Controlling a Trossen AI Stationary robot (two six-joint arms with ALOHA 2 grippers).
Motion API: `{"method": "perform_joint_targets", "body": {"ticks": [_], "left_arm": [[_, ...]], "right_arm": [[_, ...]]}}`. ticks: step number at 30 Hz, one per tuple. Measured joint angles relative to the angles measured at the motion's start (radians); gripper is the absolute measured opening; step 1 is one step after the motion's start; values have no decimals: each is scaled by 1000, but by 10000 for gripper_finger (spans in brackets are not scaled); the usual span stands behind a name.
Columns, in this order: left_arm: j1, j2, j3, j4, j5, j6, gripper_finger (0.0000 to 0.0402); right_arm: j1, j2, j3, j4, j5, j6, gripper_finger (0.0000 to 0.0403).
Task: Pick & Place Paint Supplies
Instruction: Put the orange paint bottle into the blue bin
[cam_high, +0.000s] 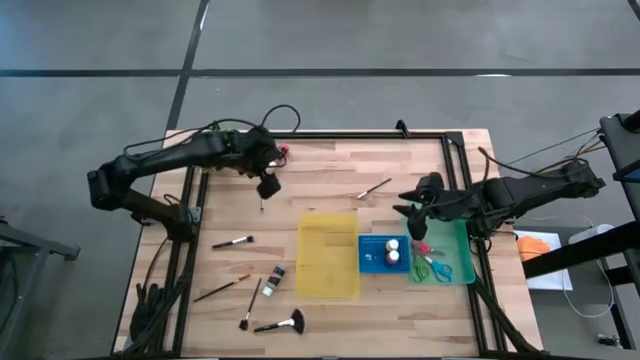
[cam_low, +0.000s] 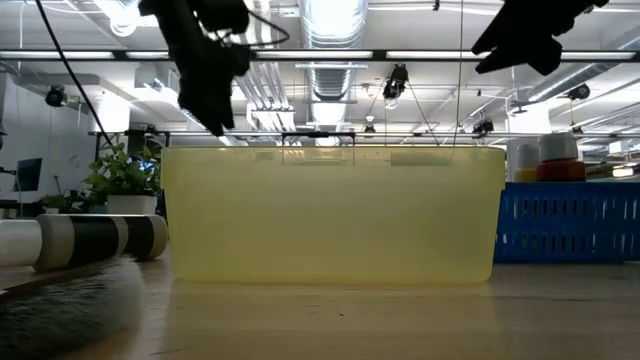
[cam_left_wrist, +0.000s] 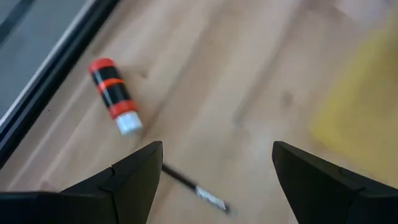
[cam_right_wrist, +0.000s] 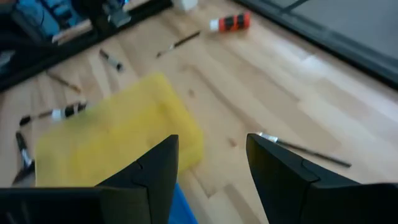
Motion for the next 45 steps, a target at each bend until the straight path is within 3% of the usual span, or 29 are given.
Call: {"method": "perform_joint_targets", "body": {"ticks": [5,8,12,23,35,39,45], "left_arm": [[75,89,-70,200,-76,-112,314],[117,148,-63,243,-152,-167,314],[168,224,-17,310,-169,-151,314],[227,522,178,174,-146,-56,314],[278,595,176,179,-100,-53,312],[294,621,177,176,-72,-53,284],[308,649,177,180,-8,-52,209]], "right_arm": [[0,-4,30,6,43,0,188],[0,-4,44,6,59,1,188],[0,-4,50,18,65,2,188],[0,-4,50,40,67,23,188],[0,-3,50,40,87,56,188],[0,-2,50,41,87,56,188],[0,-2,50,41,87,61,188]]}}
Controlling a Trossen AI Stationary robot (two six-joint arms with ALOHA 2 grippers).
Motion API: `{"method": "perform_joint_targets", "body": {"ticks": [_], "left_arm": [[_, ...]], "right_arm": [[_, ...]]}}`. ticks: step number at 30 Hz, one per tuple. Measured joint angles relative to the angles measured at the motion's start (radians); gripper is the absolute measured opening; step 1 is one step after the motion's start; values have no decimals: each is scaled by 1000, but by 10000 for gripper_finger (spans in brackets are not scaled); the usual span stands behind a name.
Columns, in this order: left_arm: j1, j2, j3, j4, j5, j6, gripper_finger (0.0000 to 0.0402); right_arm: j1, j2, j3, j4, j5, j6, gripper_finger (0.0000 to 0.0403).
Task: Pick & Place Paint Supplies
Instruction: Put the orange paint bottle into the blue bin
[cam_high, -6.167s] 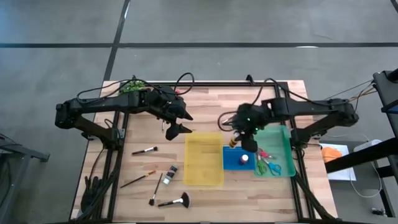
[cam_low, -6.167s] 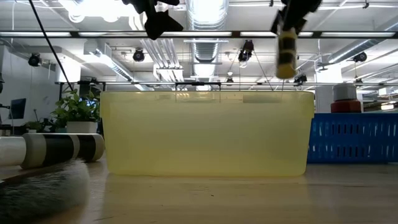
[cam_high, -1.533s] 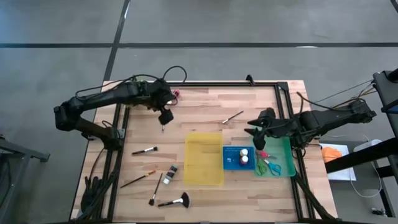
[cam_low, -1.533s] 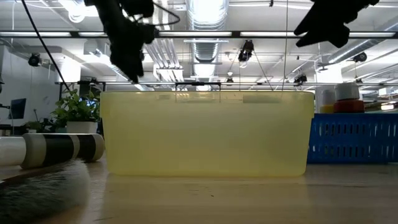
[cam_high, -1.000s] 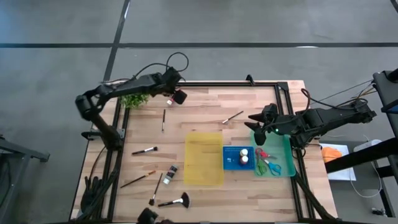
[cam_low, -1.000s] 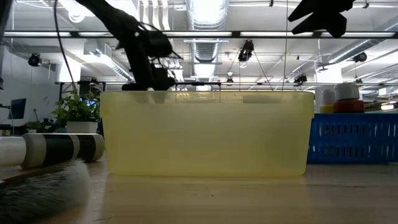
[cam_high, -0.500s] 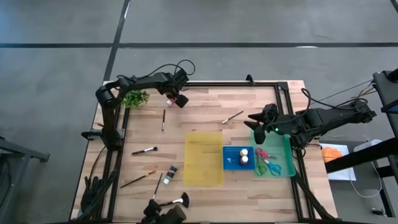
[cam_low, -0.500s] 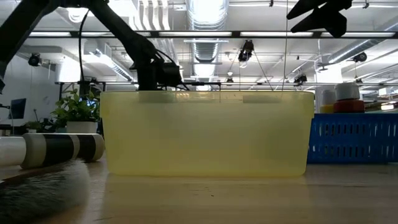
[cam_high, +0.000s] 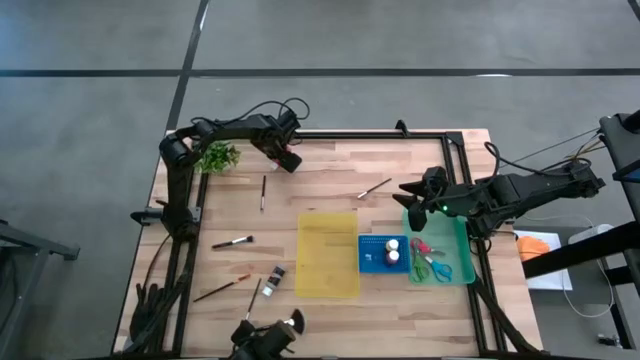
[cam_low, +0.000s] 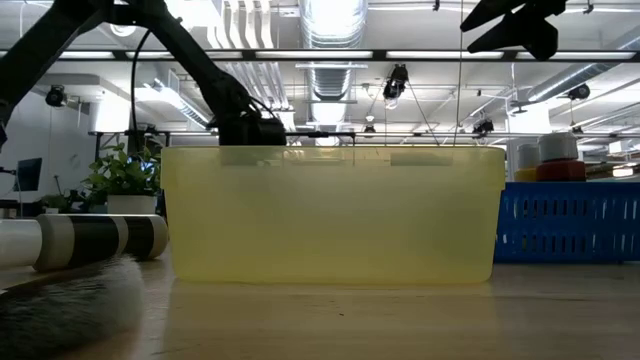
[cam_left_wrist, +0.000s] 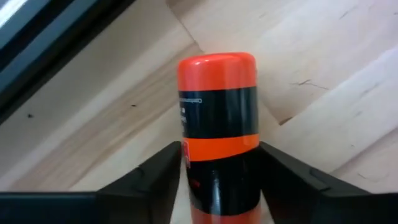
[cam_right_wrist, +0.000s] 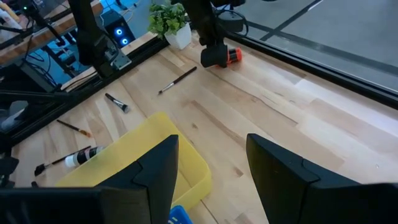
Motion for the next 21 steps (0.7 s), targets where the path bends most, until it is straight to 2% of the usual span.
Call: {"method": "perform_joint_targets", "body": {"ticks": [3,6,8,11,14,16,21], "left_arm": [[-1,-1,1,-1,9,-1,168],[0,-18,4,-13,78,-18,132],[0,-49,4,-2,177,-53,120],[-1,-128,3,60,354,-141,123],[-17,-210,3,150,531,-281,142],[-39,-267,2,232,601,-396,153],[-101,-354,2,369,635,-745,159]], "right_arm": [[0,0,0,1,0,3,188],[0,0,0,2,-6,-3,188],[0,0,5,8,-36,-32,188],[1,0,15,84,-107,-135,188],[1,7,31,167,-161,-280,188],[1,27,64,183,-175,-407,188],[1,147,196,172,-159,-846,188]]}}
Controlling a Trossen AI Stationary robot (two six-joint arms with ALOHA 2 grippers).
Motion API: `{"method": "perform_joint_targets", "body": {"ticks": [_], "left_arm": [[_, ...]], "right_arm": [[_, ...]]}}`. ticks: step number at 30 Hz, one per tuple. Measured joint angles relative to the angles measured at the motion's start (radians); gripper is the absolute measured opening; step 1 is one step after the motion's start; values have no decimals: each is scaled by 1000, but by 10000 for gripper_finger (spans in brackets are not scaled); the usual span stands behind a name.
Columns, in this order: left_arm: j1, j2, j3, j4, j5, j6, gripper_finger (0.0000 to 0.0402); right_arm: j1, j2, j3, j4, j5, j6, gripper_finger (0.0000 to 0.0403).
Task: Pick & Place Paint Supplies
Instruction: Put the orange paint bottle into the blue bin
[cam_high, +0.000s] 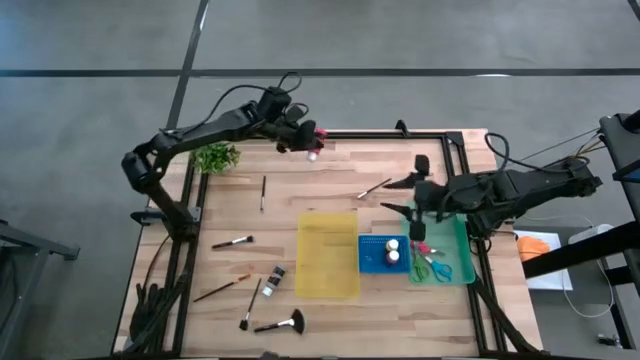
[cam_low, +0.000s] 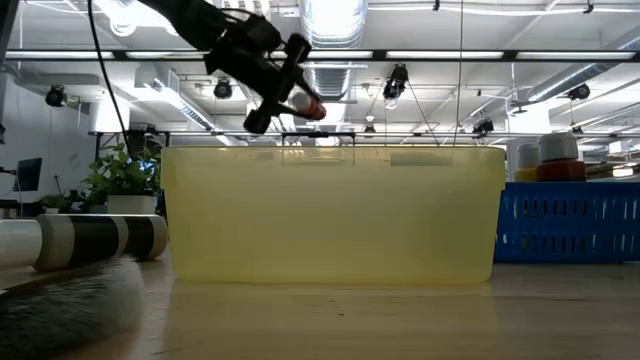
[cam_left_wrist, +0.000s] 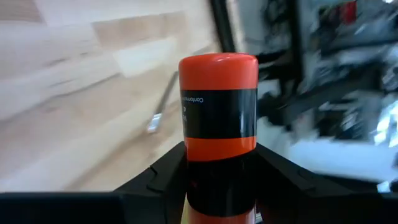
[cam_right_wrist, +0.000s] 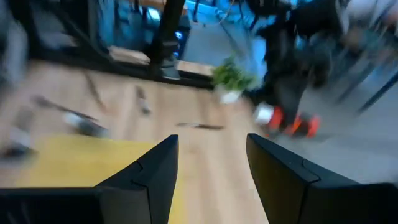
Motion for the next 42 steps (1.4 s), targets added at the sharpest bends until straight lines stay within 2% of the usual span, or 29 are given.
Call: {"method": "perform_joint_targets", "body": {"ticks": [3,5,7,10,15,32,40,42], "left_arm": [[-39,-18,2,65,-7,-126,160],[-70,-21,2,117,-7,-198,160],[-102,-21,1,161,-6,-269,160],[-144,-20,0,244,-15,-363,160],[-180,-19,1,332,-21,-456,161],[-253,-19,2,397,-23,-514,161],[-262,-19,2,408,-77,-589,161],[-270,-19,2,408,-102,-613,161]], "right_arm": [[-1,104,91,0,111,-255,188],[-3,178,150,4,226,-379,188],[-22,252,203,-1,286,-484,188],[-62,344,275,-47,238,-538,188],[-103,435,356,-137,184,-491,188],[-143,449,328,-32,111,-681,188],[-147,451,328,-16,107,-734,188],[-147,454,327,-17,143,-744,188]]}}
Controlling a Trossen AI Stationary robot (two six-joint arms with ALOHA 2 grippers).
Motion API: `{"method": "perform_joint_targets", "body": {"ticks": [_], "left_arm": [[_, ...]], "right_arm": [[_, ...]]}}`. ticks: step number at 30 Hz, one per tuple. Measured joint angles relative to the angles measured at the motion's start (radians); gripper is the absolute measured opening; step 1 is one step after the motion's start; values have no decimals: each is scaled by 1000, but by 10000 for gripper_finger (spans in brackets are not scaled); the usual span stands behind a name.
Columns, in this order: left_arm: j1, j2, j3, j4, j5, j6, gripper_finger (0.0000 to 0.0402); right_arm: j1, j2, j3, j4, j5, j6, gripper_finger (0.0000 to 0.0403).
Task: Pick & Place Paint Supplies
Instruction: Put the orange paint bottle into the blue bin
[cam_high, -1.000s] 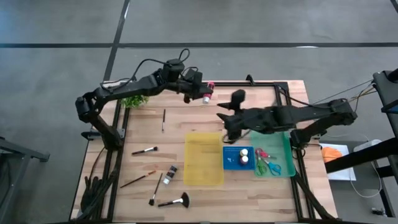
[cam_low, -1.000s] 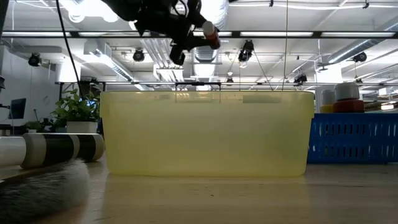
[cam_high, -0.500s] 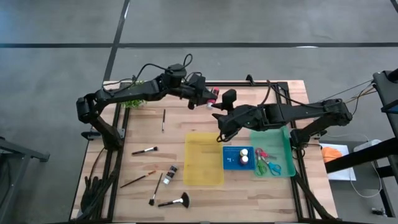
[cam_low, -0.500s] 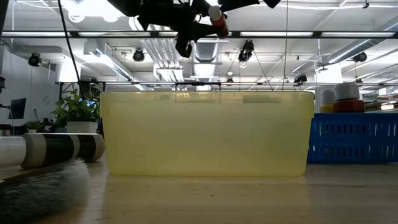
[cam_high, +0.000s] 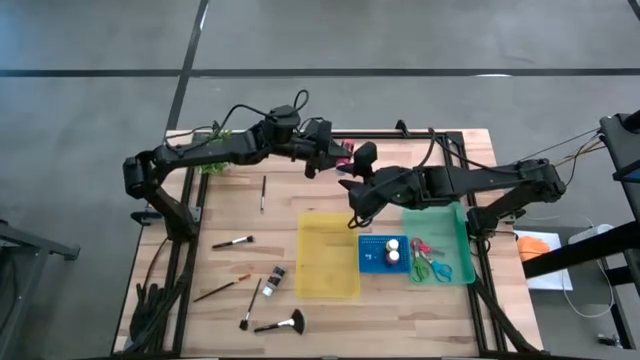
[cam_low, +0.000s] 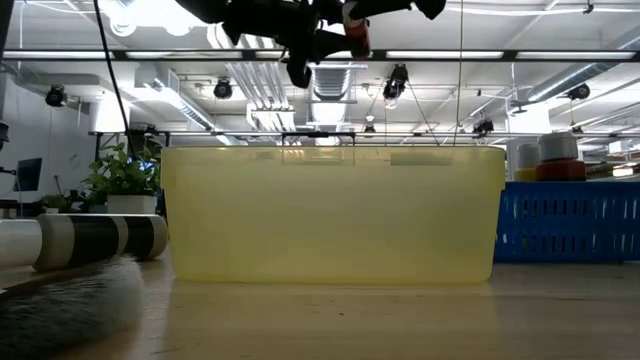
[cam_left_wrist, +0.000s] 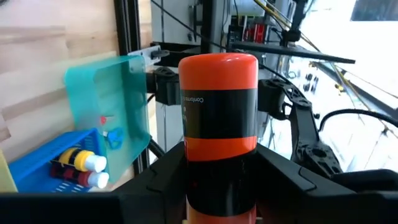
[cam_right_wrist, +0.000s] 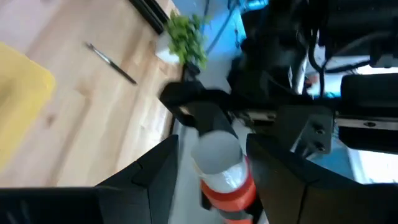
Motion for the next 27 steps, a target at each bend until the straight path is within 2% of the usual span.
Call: {"method": "perform_joint_targets", "body": {"ticks": [5,13,19,27], "left_arm": [[-27,0,0,-1,-113,-64,161],[-51,0,0,-2,-264,-85,161],[-52,0,0,-2,-287,-84,161],[-55,0,0,1,-291,-89,161]], "right_arm": [[-1,4,-1,-5,92,-8,188],[-2,5,-4,-8,127,-12,188],[-6,5,-15,-15,169,-13,188],[-11,5,-40,-7,172,-11,187]]}}
